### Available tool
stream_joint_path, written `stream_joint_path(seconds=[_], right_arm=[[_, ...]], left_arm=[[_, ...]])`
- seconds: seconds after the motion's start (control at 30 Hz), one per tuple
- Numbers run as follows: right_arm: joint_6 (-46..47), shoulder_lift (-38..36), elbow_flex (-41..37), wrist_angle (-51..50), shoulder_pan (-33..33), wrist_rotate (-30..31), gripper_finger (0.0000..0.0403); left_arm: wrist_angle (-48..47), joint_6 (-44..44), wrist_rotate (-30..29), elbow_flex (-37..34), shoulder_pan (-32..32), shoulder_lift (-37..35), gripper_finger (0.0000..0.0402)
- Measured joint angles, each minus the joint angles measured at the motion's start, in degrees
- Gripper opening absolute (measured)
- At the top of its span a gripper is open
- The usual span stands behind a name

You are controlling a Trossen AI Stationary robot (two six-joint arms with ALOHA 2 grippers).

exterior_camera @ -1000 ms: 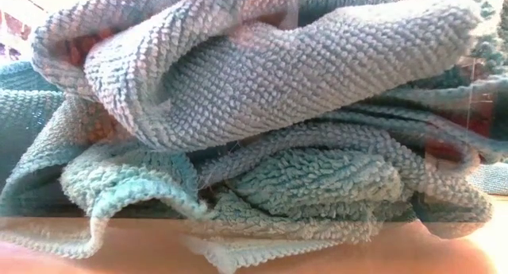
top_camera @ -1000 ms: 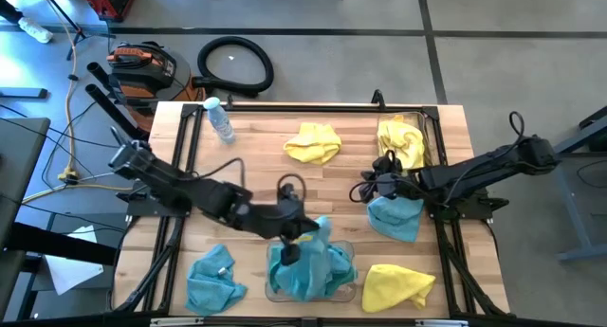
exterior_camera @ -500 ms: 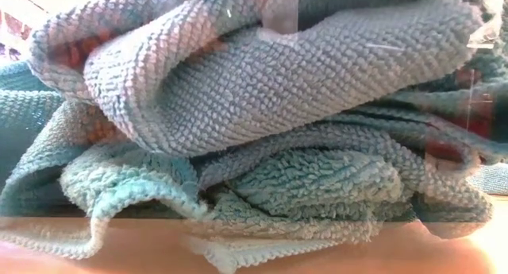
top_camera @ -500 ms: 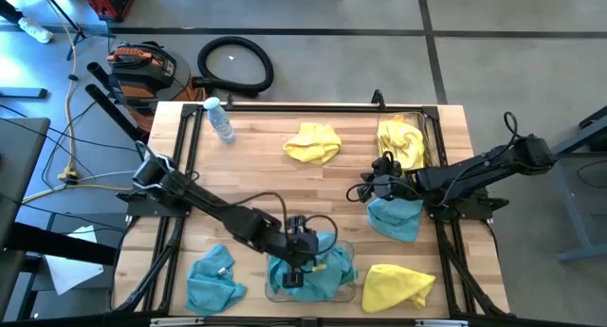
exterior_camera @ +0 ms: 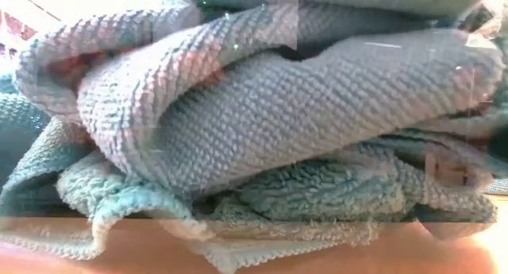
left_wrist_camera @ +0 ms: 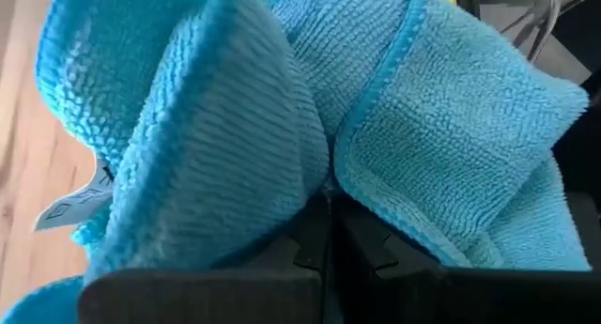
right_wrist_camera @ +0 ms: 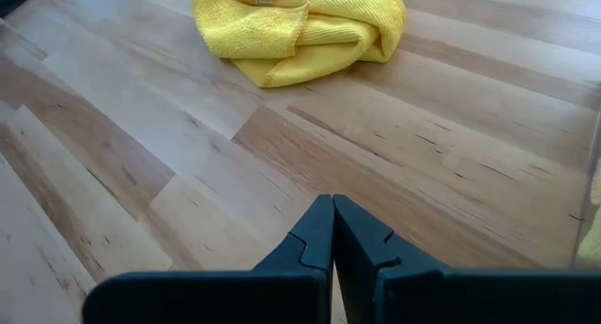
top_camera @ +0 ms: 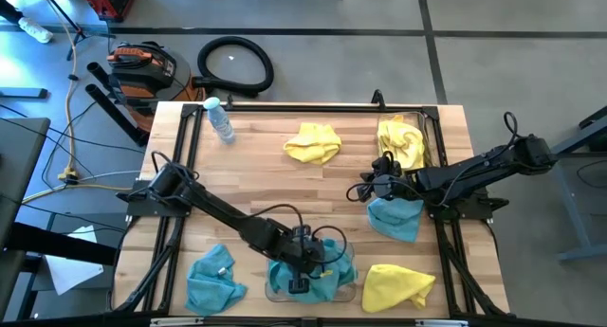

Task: Sort microfiber towel by color & place in baskets
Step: Put the blue microfiber towel into the bottom transparent bin

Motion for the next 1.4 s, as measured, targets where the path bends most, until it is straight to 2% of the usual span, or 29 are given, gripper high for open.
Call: stream_joint_path(seconds=[0.2,0.37,0.6,1.2,1.4], right_arm=[[-0.1,0.0,0.0,0.0,0.0,0.0,0.0],[-0.2,0.0,-0.1,0.0,0.0,0.0,0.0],[-0.2,0.0,-0.1,0.0,0.0,-0.1,0.0],[-1.6,0.0,-0.1,0.0,0.0,-0.3,0.0],[-1.7,0.0,-0.1,0.0,0.0,-0.2,0.0]], left_arm=[[0.0,0.9,0.7,0.0,0.1,0.6,0.0013],[0.2,4.5,1.0,0.0,0.2,0.5,0.0049],[0.3,5.4,1.1,0.0,1.0,0.5,0.0095],[-4.3,15.2,0.8,-0.1,2.9,-6.7,0.0097],[-1.0,18.1,2.8,-4.8,4.0,-10.9,0.0097]])
